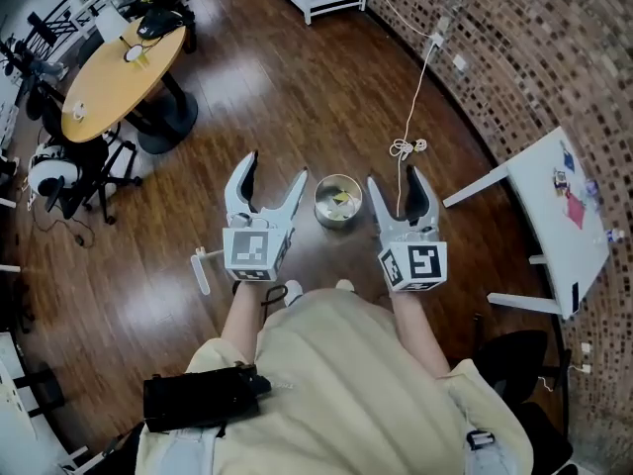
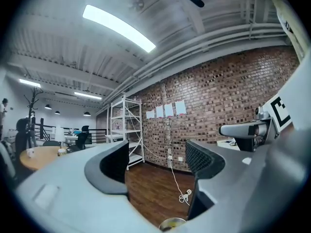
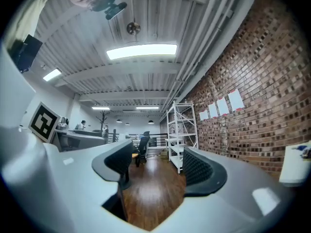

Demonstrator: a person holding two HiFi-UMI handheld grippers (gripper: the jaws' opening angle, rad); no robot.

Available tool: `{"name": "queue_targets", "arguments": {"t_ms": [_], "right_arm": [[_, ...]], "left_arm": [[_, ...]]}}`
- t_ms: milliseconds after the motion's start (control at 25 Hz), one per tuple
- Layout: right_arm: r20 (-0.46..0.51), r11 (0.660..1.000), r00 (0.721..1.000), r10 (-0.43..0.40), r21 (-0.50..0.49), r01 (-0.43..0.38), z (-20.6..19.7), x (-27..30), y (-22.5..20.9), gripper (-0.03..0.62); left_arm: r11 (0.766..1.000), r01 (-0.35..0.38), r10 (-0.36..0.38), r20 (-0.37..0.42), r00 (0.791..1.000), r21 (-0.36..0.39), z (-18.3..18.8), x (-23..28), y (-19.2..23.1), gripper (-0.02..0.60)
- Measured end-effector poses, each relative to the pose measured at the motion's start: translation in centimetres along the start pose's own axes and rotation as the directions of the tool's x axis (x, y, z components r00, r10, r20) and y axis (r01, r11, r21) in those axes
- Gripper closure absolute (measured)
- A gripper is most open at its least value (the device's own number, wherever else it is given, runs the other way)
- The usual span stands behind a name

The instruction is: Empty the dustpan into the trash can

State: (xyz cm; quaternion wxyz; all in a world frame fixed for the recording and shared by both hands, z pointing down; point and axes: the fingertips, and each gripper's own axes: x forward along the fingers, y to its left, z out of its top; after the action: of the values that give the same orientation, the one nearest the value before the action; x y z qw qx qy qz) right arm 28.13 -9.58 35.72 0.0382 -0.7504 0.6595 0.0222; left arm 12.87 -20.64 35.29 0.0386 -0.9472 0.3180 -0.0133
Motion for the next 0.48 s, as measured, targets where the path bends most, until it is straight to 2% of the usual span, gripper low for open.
{"name": "queue_targets", "arguments": {"t_ms": [160,280,480], "right_arm": [[-0.025,0.994,0.997,-0.074,-0.078,0.072,0.2,-0.6,-1.7,0.283],[-0.027,0.986,0.992,-0.125,-0.117,0.121,0.2,-1.0,-2.8,0.231],[-0.019,0.977,0.987,-0.161,-0.142,0.157,0.5,-1.2,-3.2,0.203]], "left_arm": [[0.999,-0.039,0.039,-0.018,0.999,-0.01,-1.1,0.6,0.0,0.242],[0.998,-0.051,0.051,-0.021,0.998,-0.022,-2.0,0.8,0.0,0.242],[0.998,-0.048,0.046,-0.037,0.998,-0.03,-2.1,1.0,-0.1,0.242]]}}
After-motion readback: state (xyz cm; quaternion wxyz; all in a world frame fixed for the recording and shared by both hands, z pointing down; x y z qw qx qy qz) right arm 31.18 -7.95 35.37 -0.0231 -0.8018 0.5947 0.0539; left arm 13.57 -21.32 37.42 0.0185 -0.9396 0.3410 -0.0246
